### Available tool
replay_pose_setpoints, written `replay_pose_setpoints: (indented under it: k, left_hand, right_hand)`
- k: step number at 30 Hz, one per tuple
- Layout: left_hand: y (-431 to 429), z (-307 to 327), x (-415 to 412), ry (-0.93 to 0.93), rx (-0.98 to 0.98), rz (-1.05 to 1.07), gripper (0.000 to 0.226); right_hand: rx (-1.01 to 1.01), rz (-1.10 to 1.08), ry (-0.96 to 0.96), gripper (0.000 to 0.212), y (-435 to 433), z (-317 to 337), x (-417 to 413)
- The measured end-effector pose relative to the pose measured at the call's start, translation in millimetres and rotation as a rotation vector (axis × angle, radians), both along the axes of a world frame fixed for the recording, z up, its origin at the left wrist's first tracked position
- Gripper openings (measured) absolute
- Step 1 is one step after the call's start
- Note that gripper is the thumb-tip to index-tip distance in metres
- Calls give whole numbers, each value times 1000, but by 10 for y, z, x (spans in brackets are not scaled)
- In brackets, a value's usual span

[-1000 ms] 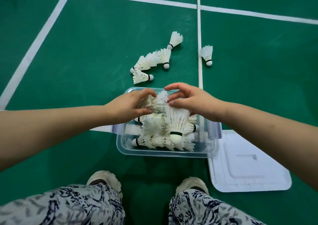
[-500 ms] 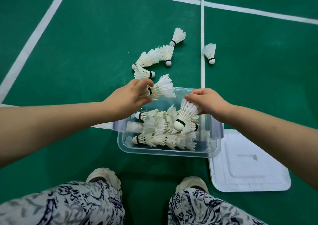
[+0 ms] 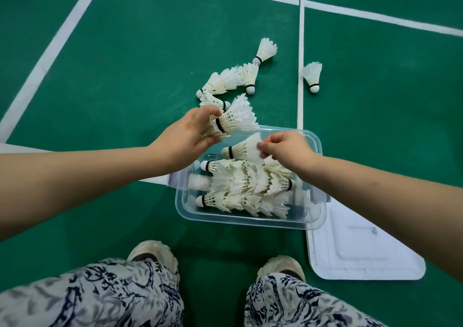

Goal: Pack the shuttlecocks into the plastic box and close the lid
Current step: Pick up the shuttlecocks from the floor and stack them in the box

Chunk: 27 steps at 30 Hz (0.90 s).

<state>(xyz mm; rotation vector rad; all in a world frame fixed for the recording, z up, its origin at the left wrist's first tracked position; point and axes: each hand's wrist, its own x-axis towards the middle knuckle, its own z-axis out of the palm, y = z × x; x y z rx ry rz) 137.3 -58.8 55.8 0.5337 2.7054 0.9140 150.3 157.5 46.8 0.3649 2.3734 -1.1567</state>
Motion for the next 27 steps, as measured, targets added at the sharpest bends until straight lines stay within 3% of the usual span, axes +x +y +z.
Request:
replay_pose_setpoints:
  k: [9,12,17,22,27]
  left_hand:
    - [9,8,-33,-7,40,8,43]
    - [24,5,-43,-6,61,6,43]
    - [33,30,-27,20,101,-30,42]
    - [24,47,-14,5,73,-24,42]
    - [24,39,23,-37,36,-28,44]
  right_hand:
    - [14,58,-92,18,-355,-345,-249]
    - [188,163,-156,30,-430,-529,-297]
    - [234,218,-205,43,-475,-533,-314]
    - [109,236,-111,23,-313,-224,-232]
    - [97,189,109,21,-13,158,-54]
